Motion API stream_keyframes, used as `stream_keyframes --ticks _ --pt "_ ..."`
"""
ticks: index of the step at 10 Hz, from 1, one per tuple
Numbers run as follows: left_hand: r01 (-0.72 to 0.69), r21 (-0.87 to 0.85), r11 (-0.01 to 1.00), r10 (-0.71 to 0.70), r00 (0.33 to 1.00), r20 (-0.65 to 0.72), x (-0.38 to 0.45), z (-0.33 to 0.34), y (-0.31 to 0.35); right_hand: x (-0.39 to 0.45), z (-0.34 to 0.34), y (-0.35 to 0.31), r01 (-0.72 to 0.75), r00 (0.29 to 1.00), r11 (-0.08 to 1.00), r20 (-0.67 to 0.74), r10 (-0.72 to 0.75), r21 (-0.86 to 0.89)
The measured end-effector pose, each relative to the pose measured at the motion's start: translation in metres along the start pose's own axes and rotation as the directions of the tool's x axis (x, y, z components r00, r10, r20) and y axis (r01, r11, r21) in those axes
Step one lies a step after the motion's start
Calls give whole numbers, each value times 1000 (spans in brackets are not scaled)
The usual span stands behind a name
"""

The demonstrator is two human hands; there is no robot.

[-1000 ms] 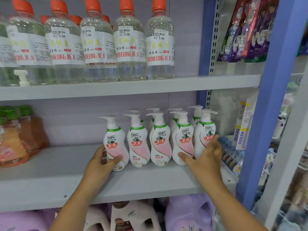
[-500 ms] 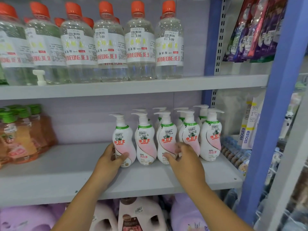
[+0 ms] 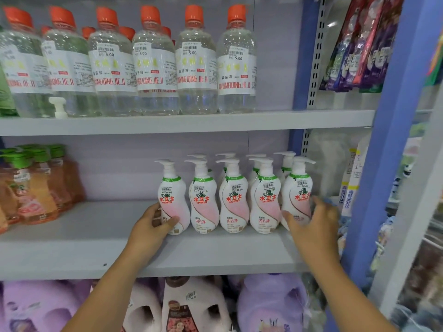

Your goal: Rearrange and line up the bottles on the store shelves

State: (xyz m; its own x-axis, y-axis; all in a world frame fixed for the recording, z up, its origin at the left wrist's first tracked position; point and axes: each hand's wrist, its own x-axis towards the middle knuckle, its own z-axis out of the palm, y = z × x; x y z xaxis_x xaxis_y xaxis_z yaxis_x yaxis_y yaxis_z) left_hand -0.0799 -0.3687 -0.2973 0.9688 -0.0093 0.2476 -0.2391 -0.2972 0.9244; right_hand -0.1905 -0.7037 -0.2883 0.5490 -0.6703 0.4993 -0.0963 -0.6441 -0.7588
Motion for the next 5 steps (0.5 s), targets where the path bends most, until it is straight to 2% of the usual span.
stream_keyframes --ticks 1,3,4,5 --pt "11 39 999 -10 1000 -14 -1 -1 2 8 -1 5 -60 984 998 169 63 -24" --pt "20 33 999 -20 1000 -6 -7 -3 7 5 -6 -1 -114 972 993 208 111 4" --pt "27 33 999 -25 998 -52 -19 -5 8 -1 -7 8 -104 973 994 213 95 33" --pt "67 -30 997 -70 992 -101 -40 -8 9 -14 -9 16 -24 969 999 248 14 36"
